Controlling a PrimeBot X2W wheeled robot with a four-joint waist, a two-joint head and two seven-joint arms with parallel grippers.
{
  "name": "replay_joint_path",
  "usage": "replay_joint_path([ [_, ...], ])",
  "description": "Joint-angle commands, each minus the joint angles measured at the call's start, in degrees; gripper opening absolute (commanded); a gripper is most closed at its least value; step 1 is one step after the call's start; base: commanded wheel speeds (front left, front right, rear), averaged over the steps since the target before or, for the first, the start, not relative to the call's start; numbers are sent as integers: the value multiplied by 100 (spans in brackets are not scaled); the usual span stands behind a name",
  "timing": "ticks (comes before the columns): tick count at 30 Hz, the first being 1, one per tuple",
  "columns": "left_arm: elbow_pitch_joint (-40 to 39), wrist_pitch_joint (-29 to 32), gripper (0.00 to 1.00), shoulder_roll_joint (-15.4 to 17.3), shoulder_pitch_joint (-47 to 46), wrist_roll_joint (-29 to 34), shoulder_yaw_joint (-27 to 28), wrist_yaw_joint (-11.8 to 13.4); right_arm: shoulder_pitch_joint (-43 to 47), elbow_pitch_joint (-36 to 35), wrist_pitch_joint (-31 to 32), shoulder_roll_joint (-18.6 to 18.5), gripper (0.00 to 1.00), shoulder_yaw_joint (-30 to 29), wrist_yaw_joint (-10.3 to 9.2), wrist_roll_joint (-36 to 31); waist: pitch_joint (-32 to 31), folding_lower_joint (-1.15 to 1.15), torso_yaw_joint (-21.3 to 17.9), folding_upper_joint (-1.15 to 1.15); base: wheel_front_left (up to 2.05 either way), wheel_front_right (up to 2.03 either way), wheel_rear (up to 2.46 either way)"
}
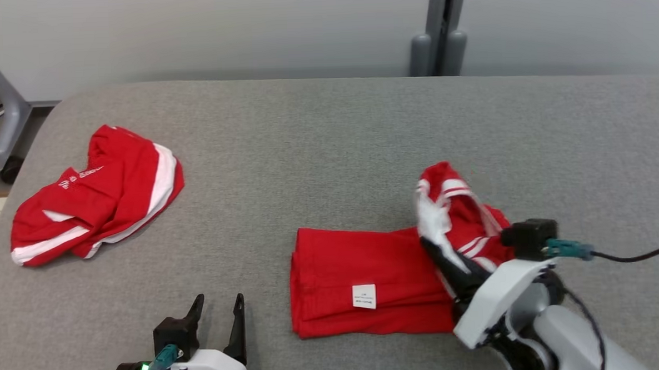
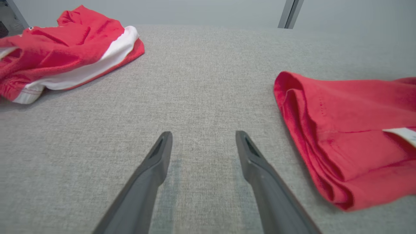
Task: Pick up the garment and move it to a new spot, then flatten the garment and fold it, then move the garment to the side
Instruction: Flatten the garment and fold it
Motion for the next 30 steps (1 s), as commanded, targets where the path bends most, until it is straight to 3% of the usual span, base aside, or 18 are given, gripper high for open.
replay_joint_path([
  [1, -7, -27, 100, 24, -109, -63, -85, 4, -22, -75, 93, 132, 0, 134, 0, -1, -1, 0, 254, 0, 0, 0, 0],
  [11, 26, -27, 100, 23, -176, -255, -560, 57, -377, 532, 157, 703, 0, 684, 0, -310, 24, 0, 950, 0, 0, 0, 0],
  [13, 13, -27, 100, 24, -198, -303, -643, 91, -438, 729, 54, 784, 70, 724, 0, -312, 36, 0, 1005, 0, 0, 0, 0],
  [14, 4, -27, 100, 21, -206, -341, -675, 116, -476, 823, 2, 809, 100, 721, 0, -301, 41, 0, 1013, 0, 0, 0, 0],
  [21, -96, -27, 100, 24, -265, -441, -724, 203, -657, 1253, -531, 826, 100, 697, -1, -378, 69, 0, 798, 0, 0, 0, 0],
  [30, -205, -27, 100, 25, -281, -341, -520, 244, -616, 1366, -1152, 546, 100, -67, -1, -604, 27, 0, 245, 0, 0, 0, 0],
])
